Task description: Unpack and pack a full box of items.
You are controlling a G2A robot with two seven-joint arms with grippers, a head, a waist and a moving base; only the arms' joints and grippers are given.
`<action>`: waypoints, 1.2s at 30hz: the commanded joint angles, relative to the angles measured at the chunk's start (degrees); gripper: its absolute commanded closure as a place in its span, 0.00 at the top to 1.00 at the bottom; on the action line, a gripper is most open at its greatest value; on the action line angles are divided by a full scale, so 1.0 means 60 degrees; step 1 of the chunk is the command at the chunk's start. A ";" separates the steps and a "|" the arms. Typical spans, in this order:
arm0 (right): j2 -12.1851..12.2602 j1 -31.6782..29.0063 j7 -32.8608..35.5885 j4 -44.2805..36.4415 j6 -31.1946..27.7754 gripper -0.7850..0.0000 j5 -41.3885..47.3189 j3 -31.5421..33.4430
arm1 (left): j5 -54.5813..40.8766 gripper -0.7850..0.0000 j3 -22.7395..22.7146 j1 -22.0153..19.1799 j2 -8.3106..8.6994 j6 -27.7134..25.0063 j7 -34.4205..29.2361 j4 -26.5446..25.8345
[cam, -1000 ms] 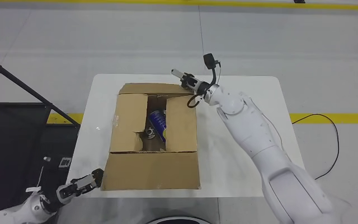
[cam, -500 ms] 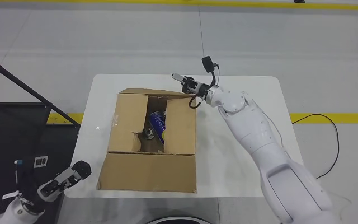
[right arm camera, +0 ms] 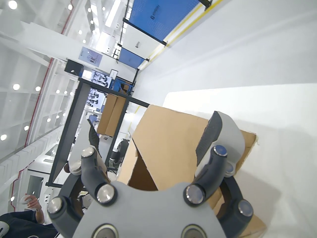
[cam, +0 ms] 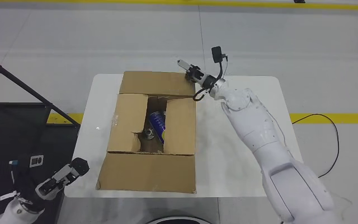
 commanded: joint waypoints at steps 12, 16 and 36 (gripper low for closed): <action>0.0469 -0.1780 0.1927 -0.4589 0.1236 1.00 0.1071 0.0993 | 0.0773 1.00 -0.0076 0.0022 -0.0139 -0.0569 0.1100 -0.0364; 0.0469 -0.1780 0.1927 -0.4589 0.1236 1.00 0.1071 0.0993 | 0.1027 1.00 -0.0174 0.0025 -0.0154 -0.0562 0.1282 -0.0337; 0.0365 -0.2385 0.3270 -0.5326 0.2742 1.00 0.1828 0.0348 | 0.1825 1.00 0.0550 -0.0445 -0.0238 0.0087 0.2086 -0.0198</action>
